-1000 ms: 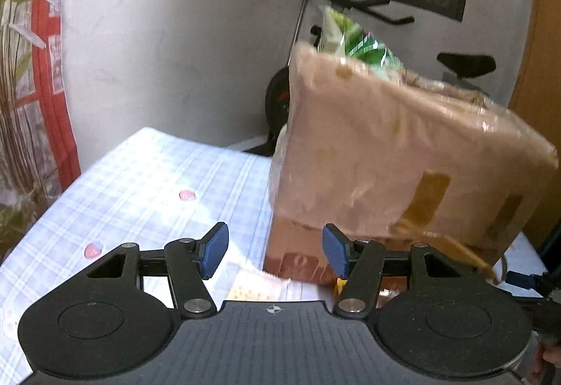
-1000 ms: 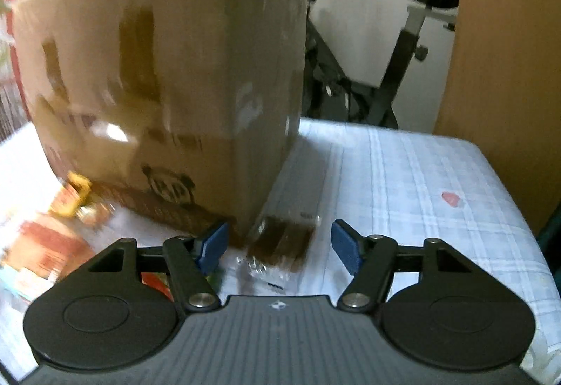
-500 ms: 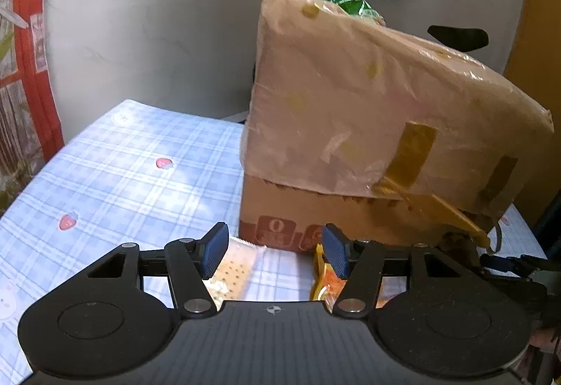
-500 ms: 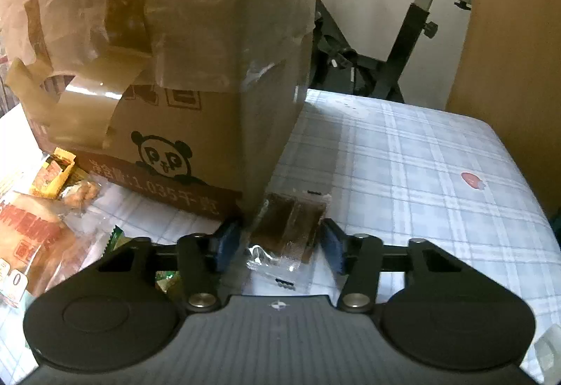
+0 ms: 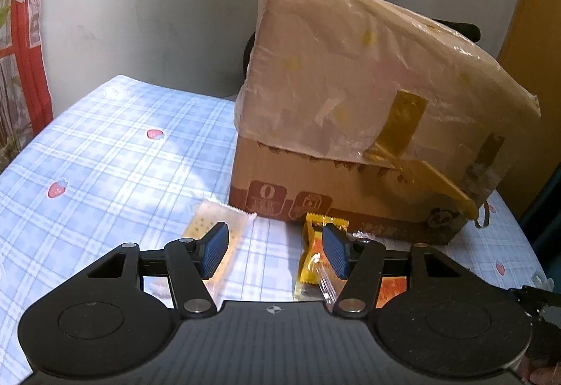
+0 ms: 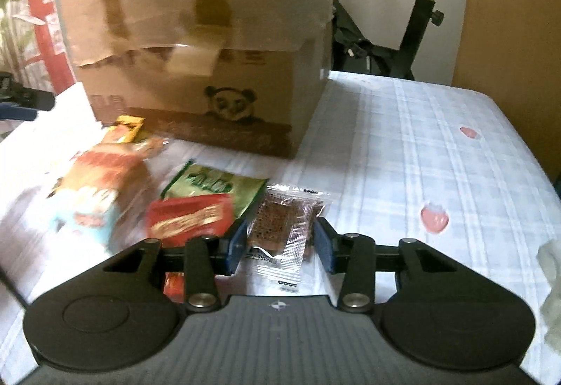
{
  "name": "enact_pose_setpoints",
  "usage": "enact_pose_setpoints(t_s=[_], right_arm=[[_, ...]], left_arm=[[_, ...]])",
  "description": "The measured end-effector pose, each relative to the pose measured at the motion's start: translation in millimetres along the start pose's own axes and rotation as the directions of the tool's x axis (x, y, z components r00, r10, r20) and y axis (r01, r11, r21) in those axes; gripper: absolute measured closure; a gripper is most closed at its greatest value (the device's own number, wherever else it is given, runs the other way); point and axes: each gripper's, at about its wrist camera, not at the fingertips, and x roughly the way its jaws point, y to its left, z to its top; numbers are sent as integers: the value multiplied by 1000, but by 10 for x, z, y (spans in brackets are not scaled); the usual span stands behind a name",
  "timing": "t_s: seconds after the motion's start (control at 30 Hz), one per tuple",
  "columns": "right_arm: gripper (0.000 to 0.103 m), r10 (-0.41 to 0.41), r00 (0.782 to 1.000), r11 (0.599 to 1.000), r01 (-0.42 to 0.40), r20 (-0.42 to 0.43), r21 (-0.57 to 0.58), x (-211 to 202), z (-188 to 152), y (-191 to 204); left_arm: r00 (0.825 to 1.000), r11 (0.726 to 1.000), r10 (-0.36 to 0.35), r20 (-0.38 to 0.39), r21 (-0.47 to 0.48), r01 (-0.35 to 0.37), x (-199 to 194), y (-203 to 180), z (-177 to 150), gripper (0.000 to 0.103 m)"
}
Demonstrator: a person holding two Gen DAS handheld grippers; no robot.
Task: Organize snacks
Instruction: 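Grasp the yellow-orange packet with the left tool while the right tool grasps the clear brown packet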
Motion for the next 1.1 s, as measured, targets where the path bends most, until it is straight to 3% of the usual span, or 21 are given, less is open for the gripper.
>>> enact_pose_setpoints(t_s=[0.27,0.43,0.5,0.77,1.1], right_arm=[[59,-12,998,1000,11,57,19,-172,-46,62],[58,-25,999,1000,25,22,6,-137,-67,81],[53,-32,999,999,32,-4,5,-106,-91,84],[51,-68,998,997,68,-18,44,-26,-28,62],[53,-124,992,992,124,40,7,43,-66,95]], left_arm=[[1000,1000,-27,-15,12,27,-37,-50,-59,41],[999,999,-29,-20,15,29,-44,-40,-79,41],[999,1000,-25,-23,6,25,-39,-17,-88,41],[1000,1000,-16,-27,-8,16,-34,14,-108,41],[999,1000,-4,-48,-8,3,-12,56,-153,41]])
